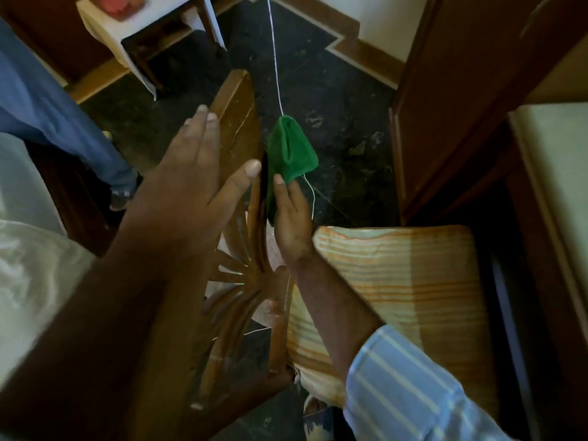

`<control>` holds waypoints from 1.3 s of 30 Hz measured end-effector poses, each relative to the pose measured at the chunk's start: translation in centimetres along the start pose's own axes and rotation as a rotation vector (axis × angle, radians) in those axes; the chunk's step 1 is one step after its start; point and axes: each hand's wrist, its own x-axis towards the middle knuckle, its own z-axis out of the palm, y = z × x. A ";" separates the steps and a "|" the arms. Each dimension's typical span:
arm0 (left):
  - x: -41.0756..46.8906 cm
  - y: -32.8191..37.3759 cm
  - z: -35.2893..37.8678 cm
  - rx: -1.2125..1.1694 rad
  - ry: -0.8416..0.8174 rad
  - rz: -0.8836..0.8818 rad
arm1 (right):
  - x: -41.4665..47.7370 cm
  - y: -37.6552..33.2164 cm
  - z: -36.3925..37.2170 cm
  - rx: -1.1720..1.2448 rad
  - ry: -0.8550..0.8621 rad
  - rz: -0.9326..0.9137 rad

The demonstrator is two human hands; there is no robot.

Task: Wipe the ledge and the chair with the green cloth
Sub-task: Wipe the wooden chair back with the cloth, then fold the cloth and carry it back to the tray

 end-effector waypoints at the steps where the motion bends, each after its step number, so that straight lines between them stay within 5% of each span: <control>1: -0.2 0.6 -0.6 0.019 -0.015 -0.003 | -0.8 -1.1 -0.1 -0.005 -0.006 -0.031; 4: -1.0 2.5 -2.6 0.060 0.044 0.067 | -3.4 -3.9 -0.5 -0.042 0.020 -0.142; 6: -2.4 4.0 -3.5 -0.121 0.164 0.082 | -4.9 -5.1 -1.1 -0.164 0.031 -0.220; 8: -3.6 5.9 -4.1 -0.506 0.202 -0.070 | -6.2 -6.1 -2.3 -0.347 -0.007 -0.313; 12: -3.1 9.1 -5.0 -1.514 -0.122 -0.570 | -9.0 -7.7 -4.9 -0.800 -0.087 -0.526; 16: -2.7 11.5 -5.0 -1.556 -0.135 -0.883 | -11.3 -9.3 -8.5 -1.239 -0.140 -0.595; 21: -3.5 15.3 -5.5 -1.728 -0.240 -0.982 | -14.5 -12.2 -13.8 -1.345 0.002 -0.650; 24: -4.2 19.0 -7.1 -1.804 -0.344 -0.942 | -16.3 -14.7 -17.4 -1.141 0.198 -0.543; 30: -5.0 24.9 -10.4 -1.811 -0.580 -0.849 | -20.0 -20.1 -24.3 -0.272 0.720 -0.189; 35: -5.8 30.8 -12.4 -1.691 -0.856 -0.641 | -24.7 -25.0 -29.7 0.733 0.410 0.018; 39: -7.7 35.8 -13.4 -1.522 -1.022 -0.415 | -31.4 -27.8 -35.3 0.911 0.324 0.025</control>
